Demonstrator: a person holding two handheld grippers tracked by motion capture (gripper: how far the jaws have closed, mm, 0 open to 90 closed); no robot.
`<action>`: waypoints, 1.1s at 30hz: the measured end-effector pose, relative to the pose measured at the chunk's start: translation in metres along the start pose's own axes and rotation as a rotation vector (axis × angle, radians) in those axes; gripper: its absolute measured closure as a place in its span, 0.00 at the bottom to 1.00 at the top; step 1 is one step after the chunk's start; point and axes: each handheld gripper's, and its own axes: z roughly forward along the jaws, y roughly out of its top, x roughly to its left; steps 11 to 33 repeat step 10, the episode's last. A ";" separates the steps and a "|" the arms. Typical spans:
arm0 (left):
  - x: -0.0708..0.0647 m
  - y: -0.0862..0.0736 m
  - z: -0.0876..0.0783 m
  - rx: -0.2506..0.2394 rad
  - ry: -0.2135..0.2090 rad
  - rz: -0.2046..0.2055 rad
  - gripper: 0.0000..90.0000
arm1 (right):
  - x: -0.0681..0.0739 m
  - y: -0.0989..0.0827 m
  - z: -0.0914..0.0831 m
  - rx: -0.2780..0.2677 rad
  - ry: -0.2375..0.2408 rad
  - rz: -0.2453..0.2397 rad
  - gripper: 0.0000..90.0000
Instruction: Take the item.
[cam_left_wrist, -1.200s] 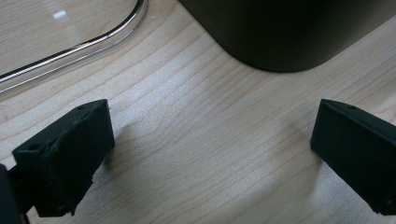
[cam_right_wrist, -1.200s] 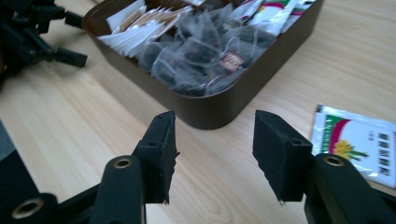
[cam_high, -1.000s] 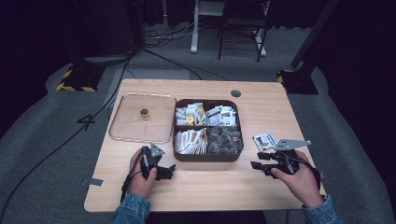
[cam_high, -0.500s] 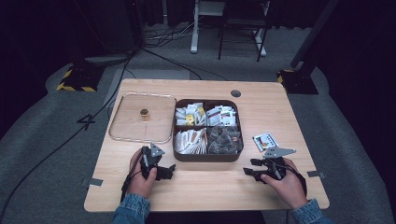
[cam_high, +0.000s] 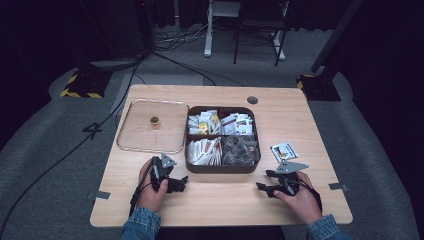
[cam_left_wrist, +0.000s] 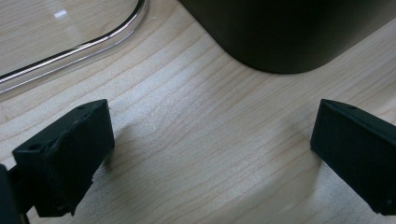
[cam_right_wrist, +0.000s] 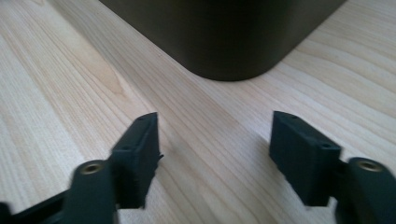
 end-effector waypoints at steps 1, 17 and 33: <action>0.000 0.000 0.000 0.000 0.000 0.000 0.00 | 0.003 -0.002 0.006 -0.016 -0.017 -0.056 0.23; 0.000 0.000 0.000 0.000 0.000 0.000 0.00 | 0.004 0.001 0.010 -0.007 -0.018 -0.067 0.18; 0.000 0.000 0.000 0.000 0.000 0.000 0.00 | 0.004 0.001 0.010 -0.007 -0.018 -0.067 0.18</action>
